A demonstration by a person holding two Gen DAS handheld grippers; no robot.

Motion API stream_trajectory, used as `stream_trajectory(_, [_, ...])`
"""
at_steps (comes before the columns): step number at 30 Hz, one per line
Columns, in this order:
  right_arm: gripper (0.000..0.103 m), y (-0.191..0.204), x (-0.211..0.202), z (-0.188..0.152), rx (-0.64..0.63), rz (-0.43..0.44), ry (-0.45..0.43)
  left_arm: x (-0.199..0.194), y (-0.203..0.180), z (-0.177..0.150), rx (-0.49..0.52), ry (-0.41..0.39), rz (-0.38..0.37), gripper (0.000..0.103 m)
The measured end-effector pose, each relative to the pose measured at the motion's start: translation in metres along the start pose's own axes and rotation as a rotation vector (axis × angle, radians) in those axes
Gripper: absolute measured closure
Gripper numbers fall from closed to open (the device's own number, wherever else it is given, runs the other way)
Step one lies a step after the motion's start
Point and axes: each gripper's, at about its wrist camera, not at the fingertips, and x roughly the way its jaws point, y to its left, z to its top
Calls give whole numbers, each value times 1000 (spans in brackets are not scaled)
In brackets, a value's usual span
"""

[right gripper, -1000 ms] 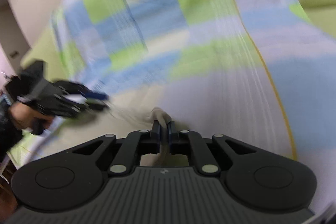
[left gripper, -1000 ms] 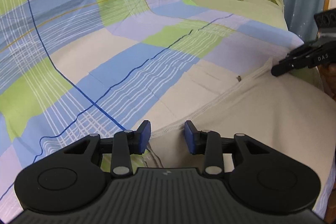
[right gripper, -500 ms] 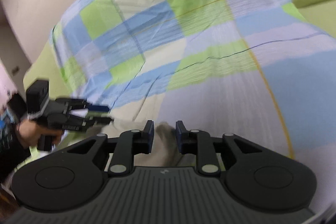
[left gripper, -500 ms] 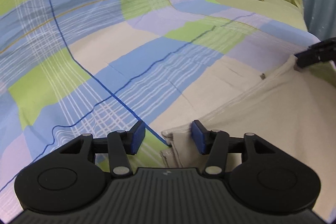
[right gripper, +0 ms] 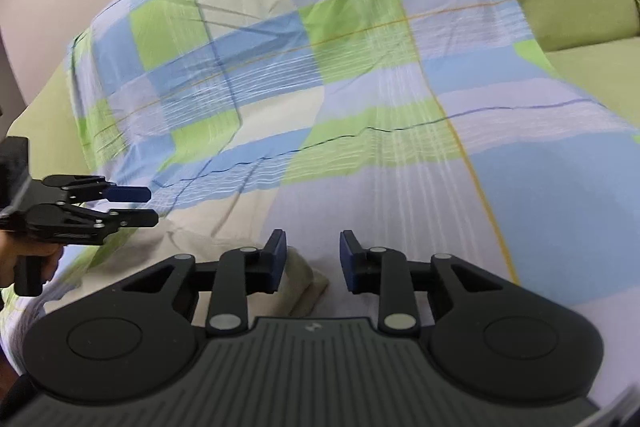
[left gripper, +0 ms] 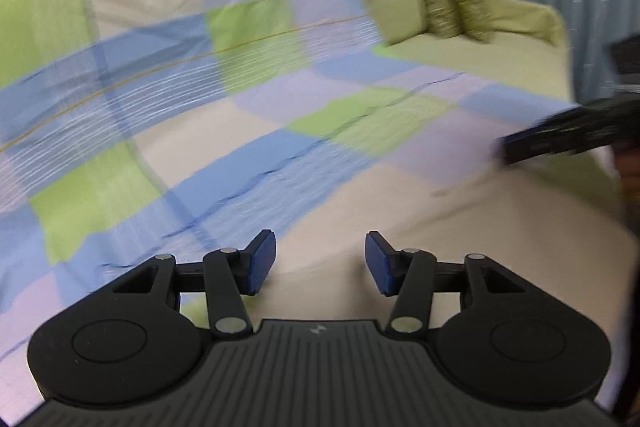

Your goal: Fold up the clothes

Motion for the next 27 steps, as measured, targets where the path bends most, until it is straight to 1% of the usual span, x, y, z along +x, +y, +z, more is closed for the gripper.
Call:
stream_trajectory(1, [77, 5, 5, 1, -26, 11, 10, 3, -10, -2, 10, 10, -13, 47])
stream_trajectory(2, [77, 7, 11, 2, -56, 5, 25, 8, -17, -5, 18, 25, -11, 47])
stream_trajectory(4, [77, 10, 24, 3, -118, -15, 56, 18, -23, -11, 33, 53, 18, 46])
stream_trajectory(5, [74, 7, 27, 3, -126, -26, 61, 21, -23, -12, 27, 58, 37, 46])
stream_trajectory(7, [73, -1, 31, 5, -132, -50, 64, 20, -14, -12, -27, 68, 72, 46])
stream_trajectory(9, [75, -4, 27, 8, -125, -120, 50, 15, -7, -12, -36, 86, 136, 46])
stream_trajectory(11, [75, -5, 16, 11, -94, -154, 36, 5, -1, -14, -48, 98, 178, 46])
stream_trajectory(12, [75, -4, 9, 11, -81, -157, 30, -4, 0, -15, -52, 101, 206, 46])
stream_trajectory(14, [75, 5, -8, 9, -85, -143, 14, -18, -3, -19, -42, 96, 224, 47])
stream_trajectory(17, [75, 27, -32, -3, -88, -81, -9, -46, -16, -25, -62, 62, 208, 47])
stream_trajectory(19, [75, 49, -42, -20, -123, -39, 3, -60, -32, -35, -52, 63, 195, 47])
stream_trajectory(22, [75, 76, -49, -42, -185, 9, 36, -64, -46, -57, -25, 103, 216, 47])
stream_trajectory(23, [76, 91, -52, -55, -241, 21, 71, -65, -48, -63, -16, 111, 227, 47])
stream_trajectory(25, [76, 104, -59, -73, -326, 1, 98, -73, -47, -71, -30, 103, 247, 47])
stream_trajectory(27, [76, 103, -68, -82, -343, -24, 104, -82, -44, -79, -61, 94, 262, 46])
